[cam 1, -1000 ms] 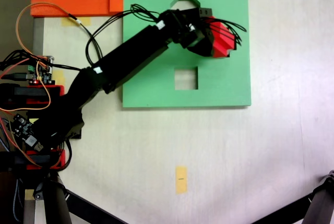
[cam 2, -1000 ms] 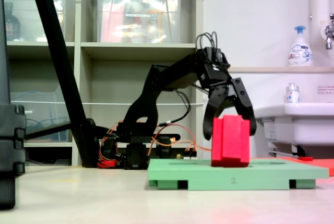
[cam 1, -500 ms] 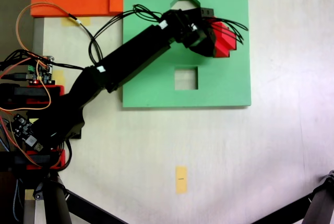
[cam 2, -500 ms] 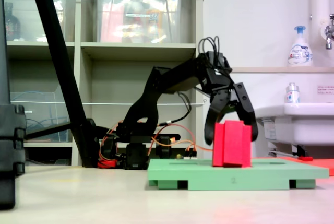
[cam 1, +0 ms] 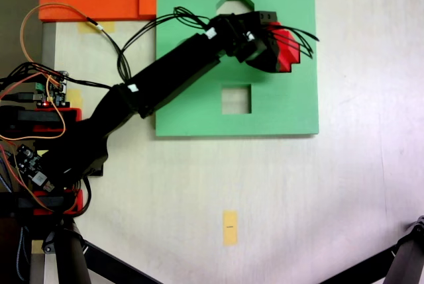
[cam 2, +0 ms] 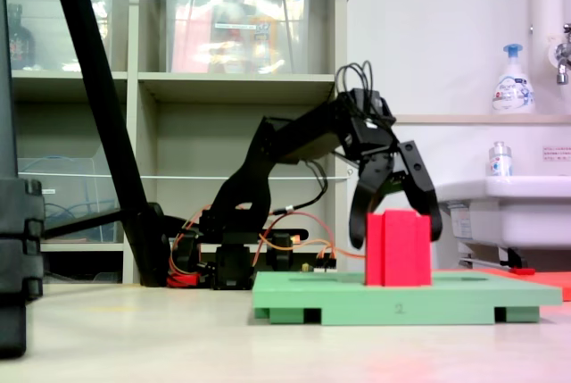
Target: Put the cross columnar block into the corresponding hole
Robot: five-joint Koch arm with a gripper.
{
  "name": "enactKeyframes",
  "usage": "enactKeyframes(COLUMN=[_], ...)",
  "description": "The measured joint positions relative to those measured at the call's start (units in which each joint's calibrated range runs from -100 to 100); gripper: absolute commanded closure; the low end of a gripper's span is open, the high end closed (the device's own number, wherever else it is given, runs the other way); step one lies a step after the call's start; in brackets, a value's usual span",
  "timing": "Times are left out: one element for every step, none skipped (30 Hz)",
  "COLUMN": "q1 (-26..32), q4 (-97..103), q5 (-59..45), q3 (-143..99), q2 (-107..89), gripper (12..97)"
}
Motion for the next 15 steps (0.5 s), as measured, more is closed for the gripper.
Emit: enactKeyframes(q1=[-0.1, -0.2, -0.3, -0.4, -0.4, -0.4, -0.4, -0.4, -0.5, -0.5, -0.4, -0.5, -0.4, -0.5, -0.4], q4=[0.5, 0.9, 1.6, 2.7, 3.1, 3.1, 3.2, 3.1, 3.1, 3.1, 3.1, 3.2, 3.2, 3.3, 3.4], q5=[0.0, 0.0, 0.0, 0.2, 0.5, 0.6, 0.6, 0.6, 0.6, 0.6, 0.6, 0.6, 0.7, 0.7, 0.9], q3=[0.3, 1.0, 1.7, 2.3, 2.4, 2.5, 2.5, 2.7, 2.7, 2.9, 2.9, 3.0, 3.0, 3.0, 2.7], q2=[0.8, 1.9, 3.4, 4.8, 5.6, 6.2, 6.6, 7.0, 7.1, 7.3, 7.3, 7.4, 7.4, 7.9, 8.3], gripper=[61.9, 61.6, 61.5, 61.2, 60.3, 59.1, 58.8, 57.7, 56.8, 55.6, 54.3, 49.5, 39.3, 30.2, 22.5])
